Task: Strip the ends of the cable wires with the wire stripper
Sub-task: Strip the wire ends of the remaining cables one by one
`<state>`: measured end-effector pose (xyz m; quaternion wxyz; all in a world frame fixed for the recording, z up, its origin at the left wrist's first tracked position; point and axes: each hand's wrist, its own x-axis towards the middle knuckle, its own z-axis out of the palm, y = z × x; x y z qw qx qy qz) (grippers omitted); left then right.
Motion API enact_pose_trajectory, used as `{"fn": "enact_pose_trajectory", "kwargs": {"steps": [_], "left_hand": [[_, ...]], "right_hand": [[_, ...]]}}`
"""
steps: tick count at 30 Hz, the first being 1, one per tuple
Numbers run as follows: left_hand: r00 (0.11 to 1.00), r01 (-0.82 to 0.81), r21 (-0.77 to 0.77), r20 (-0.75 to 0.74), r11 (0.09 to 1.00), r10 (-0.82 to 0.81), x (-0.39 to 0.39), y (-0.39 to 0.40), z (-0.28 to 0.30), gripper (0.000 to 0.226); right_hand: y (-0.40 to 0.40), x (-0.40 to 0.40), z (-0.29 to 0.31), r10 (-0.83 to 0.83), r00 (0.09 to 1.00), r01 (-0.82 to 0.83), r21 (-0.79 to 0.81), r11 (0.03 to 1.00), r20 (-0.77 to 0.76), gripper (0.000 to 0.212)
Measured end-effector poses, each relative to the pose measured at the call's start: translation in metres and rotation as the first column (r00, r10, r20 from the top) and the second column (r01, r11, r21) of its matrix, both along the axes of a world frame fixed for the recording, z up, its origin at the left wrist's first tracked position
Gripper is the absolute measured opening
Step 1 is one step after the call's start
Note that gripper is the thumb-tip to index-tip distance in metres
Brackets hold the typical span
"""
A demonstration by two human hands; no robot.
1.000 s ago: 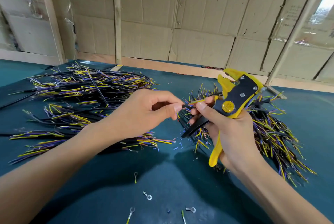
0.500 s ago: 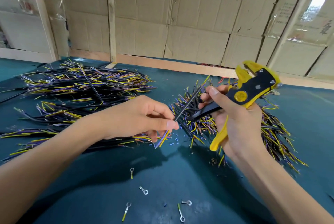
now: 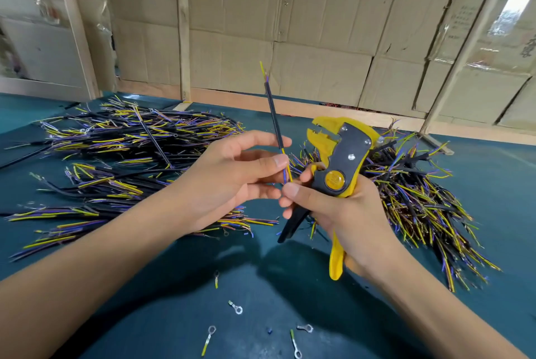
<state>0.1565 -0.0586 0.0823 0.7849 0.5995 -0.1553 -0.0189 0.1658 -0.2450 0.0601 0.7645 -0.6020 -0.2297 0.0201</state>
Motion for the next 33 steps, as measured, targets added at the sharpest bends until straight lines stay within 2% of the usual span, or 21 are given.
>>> {"fn": "enact_pose_trajectory", "kwargs": {"steps": [7,10,13,16,25,28,33], "left_hand": [[0.997,-0.056,0.041,-0.046,0.998,0.058,0.002,0.002,0.001,0.025],[0.990,-0.051,0.047,-0.129,0.998,0.056,0.004,0.000,0.002,0.018],[0.974,-0.015,0.049,-0.227,0.999,0.025,0.004,-0.003,0.001,0.014],[0.977,0.000,0.066,-0.213,0.998,0.014,0.004,-0.002,0.000,0.019],[0.976,0.103,0.210,-0.212,0.972,-0.057,0.002,0.006,0.002,0.007],[0.978,0.112,0.310,-0.204,0.944,-0.049,0.002,0.007,0.003,0.011],[0.970,0.138,0.337,-0.234,0.931,-0.059,0.001,0.012,0.005,0.014]], "right_hand": [[-0.003,0.006,0.000,-0.091,0.994,0.096,0.105,0.990,-0.058,0.023],[-0.004,0.008,0.000,-0.097,0.993,0.106,0.156,0.982,-0.067,0.021],[-0.004,0.007,-0.002,-0.105,0.994,0.107,0.128,0.986,-0.029,0.021],[-0.002,0.006,-0.003,-0.110,0.994,0.109,0.090,0.990,0.004,0.017],[-0.003,0.007,-0.002,-0.141,0.990,0.137,0.106,0.985,0.028,0.021],[-0.004,0.008,-0.005,-0.158,0.987,0.155,0.085,0.984,0.032,0.015],[-0.001,0.008,-0.006,-0.208,0.977,0.204,0.082,0.975,0.046,0.015]]}}
